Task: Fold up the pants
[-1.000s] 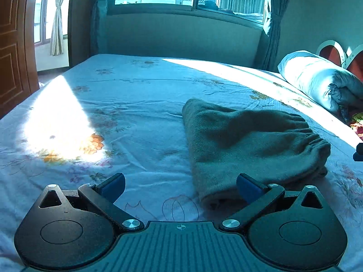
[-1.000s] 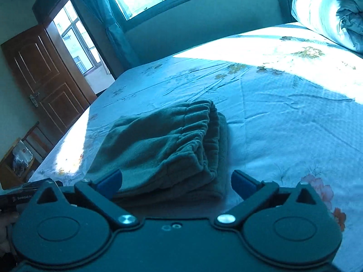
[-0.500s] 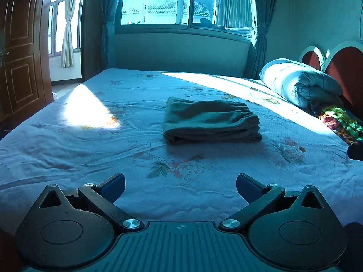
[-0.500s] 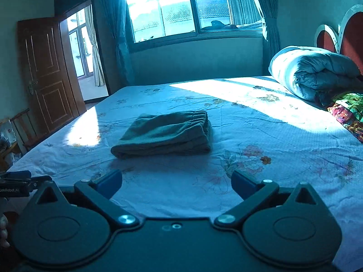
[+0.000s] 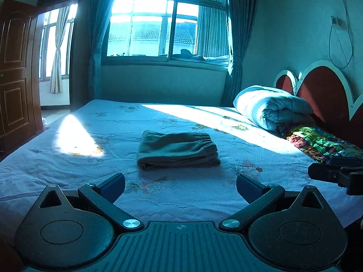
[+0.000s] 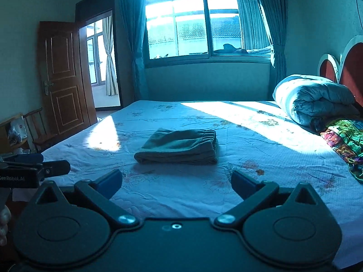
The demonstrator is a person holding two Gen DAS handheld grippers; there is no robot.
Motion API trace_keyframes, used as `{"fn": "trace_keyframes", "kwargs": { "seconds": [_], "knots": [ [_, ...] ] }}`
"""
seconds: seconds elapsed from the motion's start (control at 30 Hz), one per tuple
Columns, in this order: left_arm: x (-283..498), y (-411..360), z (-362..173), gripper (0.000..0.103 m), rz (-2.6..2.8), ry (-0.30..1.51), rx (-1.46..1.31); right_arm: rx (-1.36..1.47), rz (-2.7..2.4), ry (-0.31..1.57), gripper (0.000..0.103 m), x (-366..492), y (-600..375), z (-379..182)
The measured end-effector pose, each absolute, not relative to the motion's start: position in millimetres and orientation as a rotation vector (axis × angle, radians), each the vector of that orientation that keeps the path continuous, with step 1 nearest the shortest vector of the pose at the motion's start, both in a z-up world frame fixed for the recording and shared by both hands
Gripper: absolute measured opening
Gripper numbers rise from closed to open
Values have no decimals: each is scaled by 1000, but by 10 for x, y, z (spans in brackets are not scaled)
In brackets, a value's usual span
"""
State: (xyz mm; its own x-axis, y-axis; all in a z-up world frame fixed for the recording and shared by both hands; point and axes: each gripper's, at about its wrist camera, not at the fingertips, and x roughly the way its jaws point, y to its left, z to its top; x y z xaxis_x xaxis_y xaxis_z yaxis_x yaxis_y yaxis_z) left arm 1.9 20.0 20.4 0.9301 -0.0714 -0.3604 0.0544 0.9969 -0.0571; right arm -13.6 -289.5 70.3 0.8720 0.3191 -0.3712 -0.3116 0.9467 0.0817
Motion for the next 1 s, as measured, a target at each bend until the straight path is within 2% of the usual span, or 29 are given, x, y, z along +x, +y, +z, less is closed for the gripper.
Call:
{"fn": "trace_keyframes", "kwargs": {
  "seconds": [0.43,1.0],
  "knots": [
    [97,239,88,103,-67,404,-47,-16,328,387,97,-87,-2767,683],
    [19,150,206,103,-82,353,1,11,316,380,97,-108,-2866,704]
  ]
}}
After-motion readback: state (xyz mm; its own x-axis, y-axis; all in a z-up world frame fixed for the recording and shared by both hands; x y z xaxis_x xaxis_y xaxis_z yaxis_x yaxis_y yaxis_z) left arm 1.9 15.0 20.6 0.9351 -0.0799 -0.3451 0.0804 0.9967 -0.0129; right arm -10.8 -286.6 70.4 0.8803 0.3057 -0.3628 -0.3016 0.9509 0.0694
